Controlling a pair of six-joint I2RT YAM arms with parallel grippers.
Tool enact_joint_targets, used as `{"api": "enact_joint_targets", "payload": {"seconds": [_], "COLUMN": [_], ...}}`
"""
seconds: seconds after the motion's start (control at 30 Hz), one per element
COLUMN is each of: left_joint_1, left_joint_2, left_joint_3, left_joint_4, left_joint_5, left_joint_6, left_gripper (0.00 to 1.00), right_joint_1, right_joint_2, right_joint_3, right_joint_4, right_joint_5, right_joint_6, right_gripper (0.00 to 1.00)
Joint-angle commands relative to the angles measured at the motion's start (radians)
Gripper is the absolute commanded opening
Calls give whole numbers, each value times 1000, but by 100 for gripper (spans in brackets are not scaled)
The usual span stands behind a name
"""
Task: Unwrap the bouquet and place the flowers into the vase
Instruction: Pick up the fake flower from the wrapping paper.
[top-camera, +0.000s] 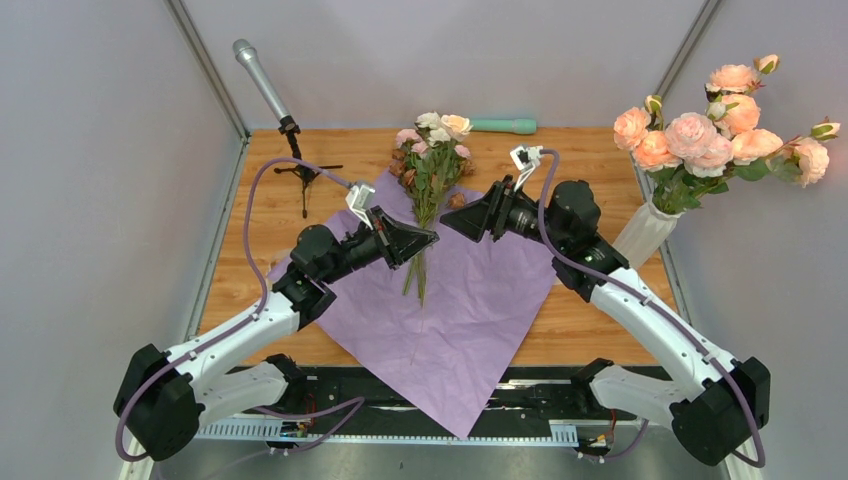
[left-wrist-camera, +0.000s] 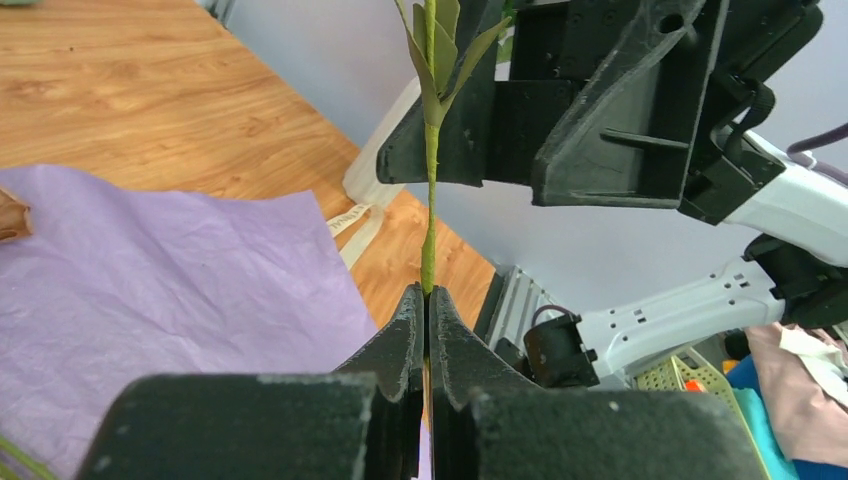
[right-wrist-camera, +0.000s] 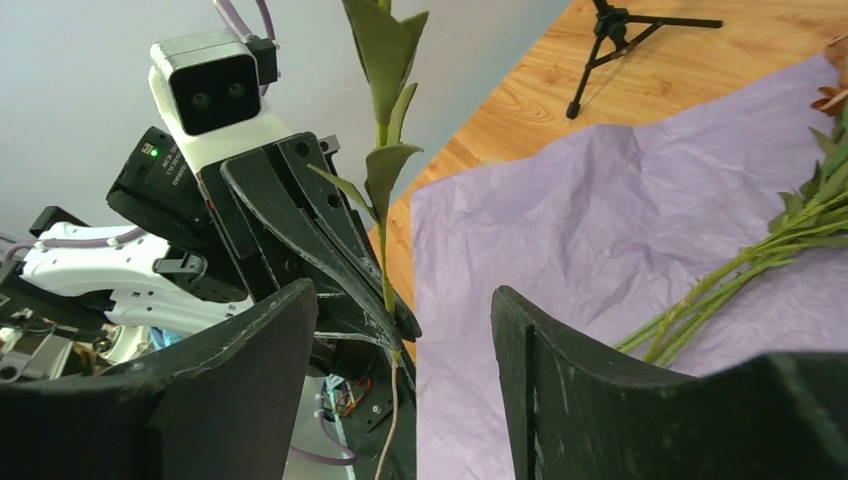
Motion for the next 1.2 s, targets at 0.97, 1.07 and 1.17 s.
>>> {"api": "enact_joint_targets", "payload": {"seconds": [0.97, 1.07, 1.17], "left_joint_1": [-39, -39, -39], "left_joint_2": [15, 16, 17], "left_joint_3": [47, 54, 61], "left_joint_4": [59, 51, 39], "left_joint_5": [58, 52, 48], "left_joint_6": [-16, -17, -20], "left_gripper": [0, 0, 0], "right_joint_1": [19, 19, 18], "right_joint_2": [70, 65, 54], "right_joint_3": [64, 58, 52], "right_joint_4": [141, 134, 132], "right_joint_5": [-67, -58, -49], "right_joint_6": [55, 45, 32], "right_gripper": [0, 0, 0]}}
